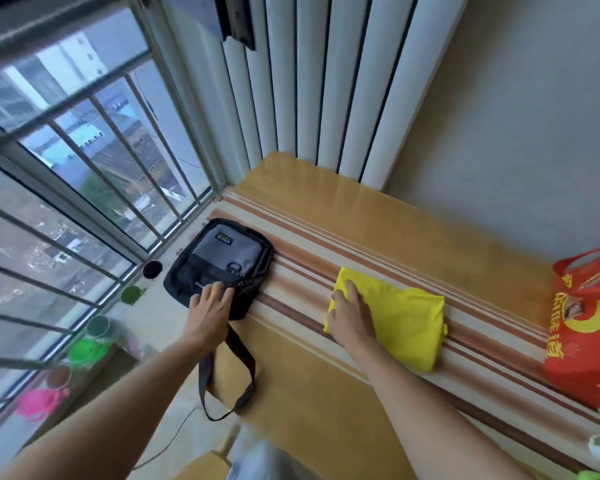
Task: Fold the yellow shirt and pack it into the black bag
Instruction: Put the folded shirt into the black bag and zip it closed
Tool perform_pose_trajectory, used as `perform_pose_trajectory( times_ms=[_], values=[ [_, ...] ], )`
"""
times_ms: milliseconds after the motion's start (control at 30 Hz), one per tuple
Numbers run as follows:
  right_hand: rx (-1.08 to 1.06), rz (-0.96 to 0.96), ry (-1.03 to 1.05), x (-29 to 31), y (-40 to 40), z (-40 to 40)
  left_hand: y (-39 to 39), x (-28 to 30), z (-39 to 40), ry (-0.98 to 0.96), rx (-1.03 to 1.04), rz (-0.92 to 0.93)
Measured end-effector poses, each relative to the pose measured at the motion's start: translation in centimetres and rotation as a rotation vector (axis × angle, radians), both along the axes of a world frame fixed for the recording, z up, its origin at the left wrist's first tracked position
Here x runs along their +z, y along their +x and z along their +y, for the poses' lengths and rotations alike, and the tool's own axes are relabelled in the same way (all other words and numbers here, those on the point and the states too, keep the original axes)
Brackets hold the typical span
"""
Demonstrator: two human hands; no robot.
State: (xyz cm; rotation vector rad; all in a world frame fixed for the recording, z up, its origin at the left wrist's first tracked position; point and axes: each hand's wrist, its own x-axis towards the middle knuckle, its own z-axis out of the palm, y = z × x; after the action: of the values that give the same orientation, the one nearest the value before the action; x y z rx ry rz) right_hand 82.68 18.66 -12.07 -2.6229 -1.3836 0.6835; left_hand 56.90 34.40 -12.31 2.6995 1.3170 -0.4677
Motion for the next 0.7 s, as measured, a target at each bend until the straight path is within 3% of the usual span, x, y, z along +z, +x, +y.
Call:
perform_pose_trajectory(
  times_ms=[167,333,467,567,700],
  values=[
    [0.186,0.216,-0.016,0.7,-2.6,4.3,-2.7,-0.9,3.3,0.037,-0.015,0.077],
    [0.164,0.287,-0.062,0.6,-3.1,6.9,0.3,0.0,5.3,-0.082,-0.143,0.060],
    [0.076,0.313,0.010,0.6,-2.4,7.4,5.9,1.5,5.0,-0.237,-0.222,-0.142],
    [0.020,0.345,0.043,0.7,-1.4,7.4,10.1,2.0,4.0,-0.402,-0.084,-0.420],
    [-0.047,0.352,0.054,-0.3,0.1,6.7,12.4,1.4,3.7,-0.585,0.149,-0.532]
  ],
)
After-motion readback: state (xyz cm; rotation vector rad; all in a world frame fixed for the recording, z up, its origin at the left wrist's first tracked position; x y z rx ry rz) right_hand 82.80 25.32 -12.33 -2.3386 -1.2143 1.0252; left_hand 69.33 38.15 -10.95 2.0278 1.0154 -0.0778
